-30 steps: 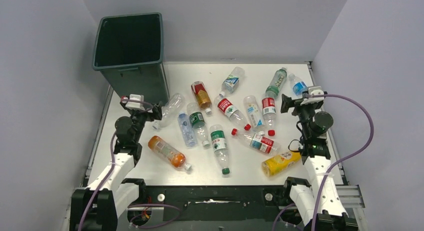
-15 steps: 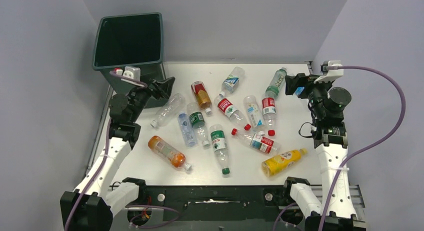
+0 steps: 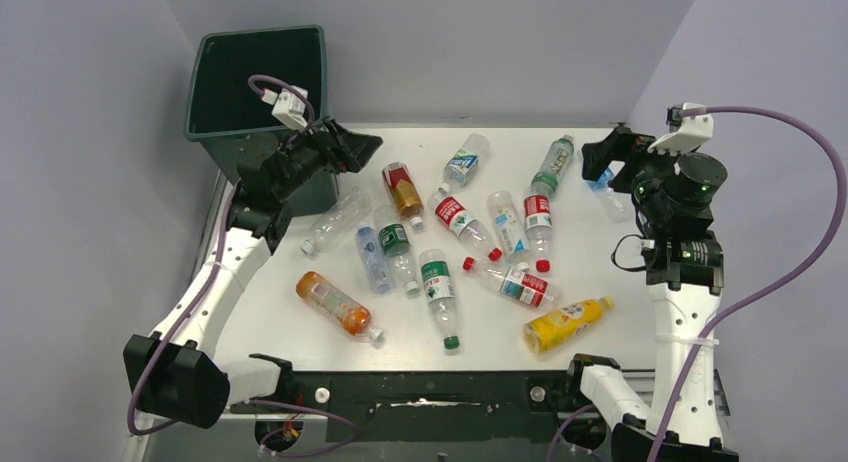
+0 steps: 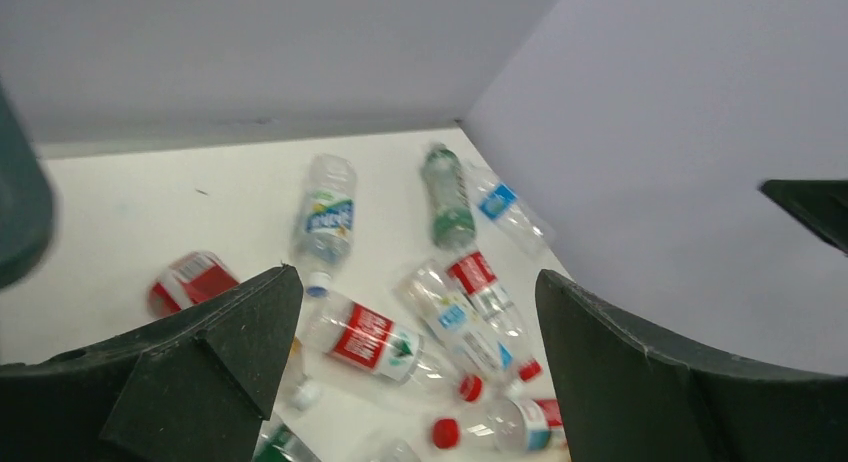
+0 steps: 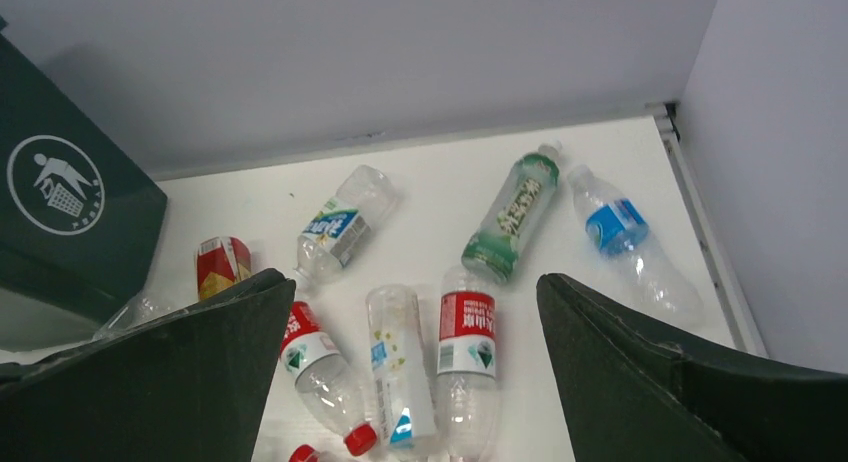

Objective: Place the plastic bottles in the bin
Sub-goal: Pick up the plastic bottle at the center of the board.

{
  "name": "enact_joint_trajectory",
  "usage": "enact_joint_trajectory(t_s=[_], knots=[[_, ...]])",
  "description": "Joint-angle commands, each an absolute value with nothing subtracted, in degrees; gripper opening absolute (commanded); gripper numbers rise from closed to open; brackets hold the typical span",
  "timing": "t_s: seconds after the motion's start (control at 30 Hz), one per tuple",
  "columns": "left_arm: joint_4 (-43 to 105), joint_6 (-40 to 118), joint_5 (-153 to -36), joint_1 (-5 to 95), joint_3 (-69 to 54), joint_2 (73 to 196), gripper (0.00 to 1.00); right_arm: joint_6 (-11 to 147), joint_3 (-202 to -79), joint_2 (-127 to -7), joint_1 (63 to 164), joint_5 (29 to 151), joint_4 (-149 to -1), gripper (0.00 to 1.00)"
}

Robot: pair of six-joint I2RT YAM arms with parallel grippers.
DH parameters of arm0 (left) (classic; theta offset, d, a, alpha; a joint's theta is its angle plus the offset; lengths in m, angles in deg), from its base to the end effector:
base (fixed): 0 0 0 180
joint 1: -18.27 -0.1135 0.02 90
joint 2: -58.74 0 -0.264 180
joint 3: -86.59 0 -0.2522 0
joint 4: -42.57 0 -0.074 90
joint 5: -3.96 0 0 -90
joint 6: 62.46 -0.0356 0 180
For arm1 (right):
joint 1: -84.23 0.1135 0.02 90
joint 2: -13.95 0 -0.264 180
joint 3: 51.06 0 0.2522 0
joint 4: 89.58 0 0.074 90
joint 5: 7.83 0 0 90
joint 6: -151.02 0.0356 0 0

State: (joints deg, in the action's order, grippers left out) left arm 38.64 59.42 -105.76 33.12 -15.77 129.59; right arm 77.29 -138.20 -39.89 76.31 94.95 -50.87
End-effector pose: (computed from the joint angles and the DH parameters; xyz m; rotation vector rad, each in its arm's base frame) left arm 0.2784 -0.0862 0.3981 0.0512 1.5939 -0.9043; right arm 0.1826 -0.0175 0.4549 0.1827 1.6613 0.2958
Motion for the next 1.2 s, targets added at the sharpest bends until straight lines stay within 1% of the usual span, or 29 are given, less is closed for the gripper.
enact_joint_trajectory(t_s=[0.0, 0.03, 0.1, 0.13, 0.17, 0.27, 0.4, 0.43, 0.5, 0.57, 0.63, 0.77, 0.83, 0.93, 1.0, 1.17], knots=[[43.8, 70.04, -123.92, 32.22, -17.35, 129.56, 0.88, 83.5, -135.92, -39.03, 74.05, 89.15, -45.92, 0.98], [49.99, 74.92, -127.44, 32.02, -19.63, 130.0, 0.88, 83.62, -134.77, -38.7, 72.77, 90.15, -46.18, 0.98], [60.88, 79.74, -130.46, 32.54, -22.56, 131.93, 0.88, 83.68, -132.84, -38.27, 71.31, 92.84, -47.2, 0.98], [63.67, 80.55, -131.9, 33.3, -22.7, 133.28, 0.88, 83.91, -132.01, -38.36, 70.97, 93.68, -47.51, 0.98], [63.15, 79.48, -132.25, 34.27, -21.95, 134.53, 0.88, 84.09, -131.49, -38.73, 70.72, 94.17, -47.55, 0.98], [54.39, 71.84, -129.68, 37.47, -18.72, 136.81, 0.88, 84.13, -130.52, -40.55, 70.63, 95.38, -46.43, 0.98], [40.23, 70.65, -129.13, 42.71, -16.44, 135.72, 0.88, 84.32, -128.44, -41.11, 70.6, 96.99, -46.56, 0.98], [37.14, 61.39, -116.99, 43.57, -15.45, 136.11, 0.88, 84.93, -128.04, -41.19, 70.53, 97.36, -46.46, 0.98], [30.65, 58.67, -110.18, 44.62, -13.28, 137.74, 0.88, 86.59, -127.0, -41.41, 70.07, 99.49, -46.02, 0.98], [25.67, 60.35, -106.04, 44.83, -12.29, 138.79, 0.88, 87.59, -125.45, -41.34, 69.15, 103.0, -46.94, 0.98], [23.41, 62.24, -101.09, 44.97, -14.67, 136.95, 0.88, 88.24, -123.79, -41.25, 68.69, 105.75, -48.2, 0.98], [29.72, 65.86, -97.72, 44.39, -25.2, 130.57, 0.88, 88.41, -121.54, -41.59, 68.67, 108.2, -49.15, 0.98], [25.77, 65.68, -95.99, 44.03, -24.18, 132.2, 0.88, 88.44, -120.62, -41.53, 68.67, 108.8, -49.19, 0.98], [14.69, 63.79, -90.11, 45.07, -19.71, 136.57, 0.88, 88.71, -118.68, -40.61, 68.68, 110.11, -50.35, 0.98], [13.02, 63.67, -87.81, 46.08, -19.6, 137.57, 0.88, 89.34, -117.36, -40.0, 68.77, 110.84, -51.16, 0.98], [13.17, 65.01, -88.73, 49.87, -20.12, 140.05, 0.88, 90.41, -114.79, -39.49, 68.97, 112.45, -52.76, 0.98]])
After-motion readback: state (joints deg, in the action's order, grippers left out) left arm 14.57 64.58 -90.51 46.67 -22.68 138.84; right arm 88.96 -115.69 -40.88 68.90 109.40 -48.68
